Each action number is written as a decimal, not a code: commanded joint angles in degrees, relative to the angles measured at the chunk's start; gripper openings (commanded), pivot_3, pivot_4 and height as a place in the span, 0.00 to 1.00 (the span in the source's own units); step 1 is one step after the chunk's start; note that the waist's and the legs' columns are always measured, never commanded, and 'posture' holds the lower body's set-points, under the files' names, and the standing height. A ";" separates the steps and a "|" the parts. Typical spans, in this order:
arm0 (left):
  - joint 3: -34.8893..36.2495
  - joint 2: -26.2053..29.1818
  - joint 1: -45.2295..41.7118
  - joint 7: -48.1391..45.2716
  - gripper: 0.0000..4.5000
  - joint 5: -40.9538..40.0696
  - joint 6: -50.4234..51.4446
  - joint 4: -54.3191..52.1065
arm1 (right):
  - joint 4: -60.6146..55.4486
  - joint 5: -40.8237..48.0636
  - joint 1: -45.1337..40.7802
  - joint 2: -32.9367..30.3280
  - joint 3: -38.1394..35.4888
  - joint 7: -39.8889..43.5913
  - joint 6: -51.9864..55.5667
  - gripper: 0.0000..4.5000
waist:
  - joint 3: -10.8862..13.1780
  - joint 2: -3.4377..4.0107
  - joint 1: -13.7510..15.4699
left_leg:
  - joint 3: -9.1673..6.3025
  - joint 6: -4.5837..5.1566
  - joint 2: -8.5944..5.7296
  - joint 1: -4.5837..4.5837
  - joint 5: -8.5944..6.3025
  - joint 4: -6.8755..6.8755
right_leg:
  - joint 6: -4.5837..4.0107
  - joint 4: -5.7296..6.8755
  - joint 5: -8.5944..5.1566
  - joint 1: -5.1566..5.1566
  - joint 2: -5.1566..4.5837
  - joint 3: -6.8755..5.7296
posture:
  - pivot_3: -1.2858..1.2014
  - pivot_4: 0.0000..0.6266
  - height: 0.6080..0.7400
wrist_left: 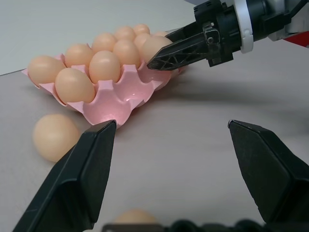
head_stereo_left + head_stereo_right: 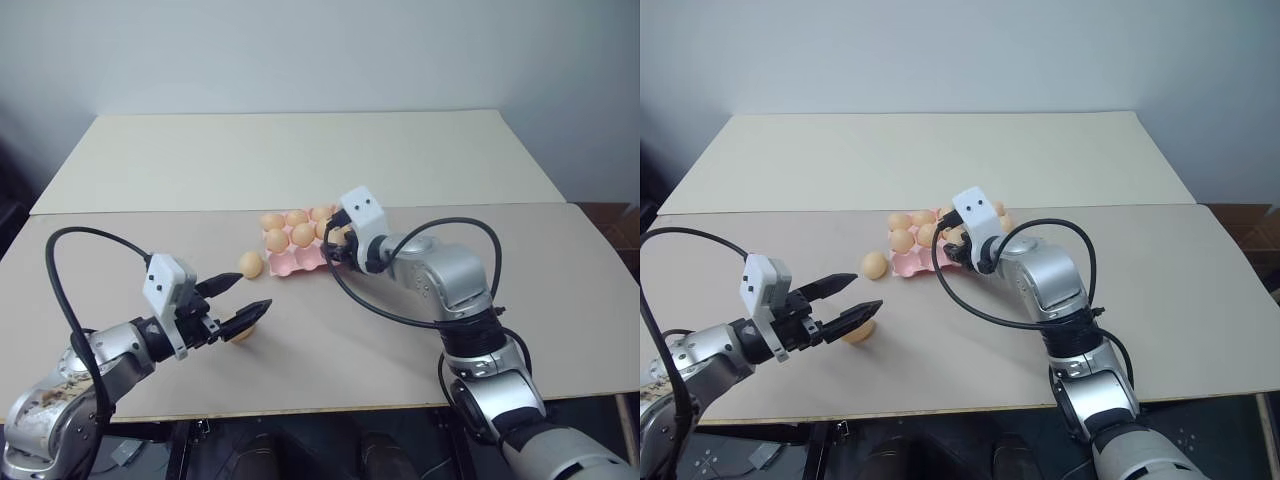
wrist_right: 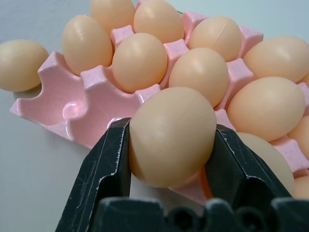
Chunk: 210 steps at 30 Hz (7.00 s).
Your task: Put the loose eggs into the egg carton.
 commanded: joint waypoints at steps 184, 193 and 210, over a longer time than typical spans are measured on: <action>16.97 28.66 -34.32 -8.39 1.00 -5.67 52.50 5.11 | -12.07 26.09 22.25 -47.13 -25.76 50.71 -32.28 1.00 | 0.13 -0.15 2.73 | 0.00 0.57 -0.04 0.73 -0.33 0.06 | 0.06 -0.30 0.00 0.89 0.00 0.01 | 0.52 0.24 1.00; 17.17 20.06 -29.76 -2.03 1.00 -7.04 52.49 5.04 | -12.19 25.54 21.74 -46.18 -25.11 50.34 -32.92 1.00 | 0.12 -0.15 2.76 | 0.01 0.56 -0.04 0.78 -0.32 0.06 | 0.05 -0.20 -0.01 0.91 0.00 0.01 | 0.52 0.24 1.00; -5.98 -0.34 -32.87 15.65 1.00 9.94 35.39 14.13 | -16.04 27.44 22.94 -46.49 -27.15 47.87 -30.67 1.00 | 0.13 -0.17 2.77 | 0.00 0.56 -0.05 0.71 -0.32 0.10 | 0.05 -0.24 0.01 0.89 -0.01 0.04 | 0.52 0.24 1.00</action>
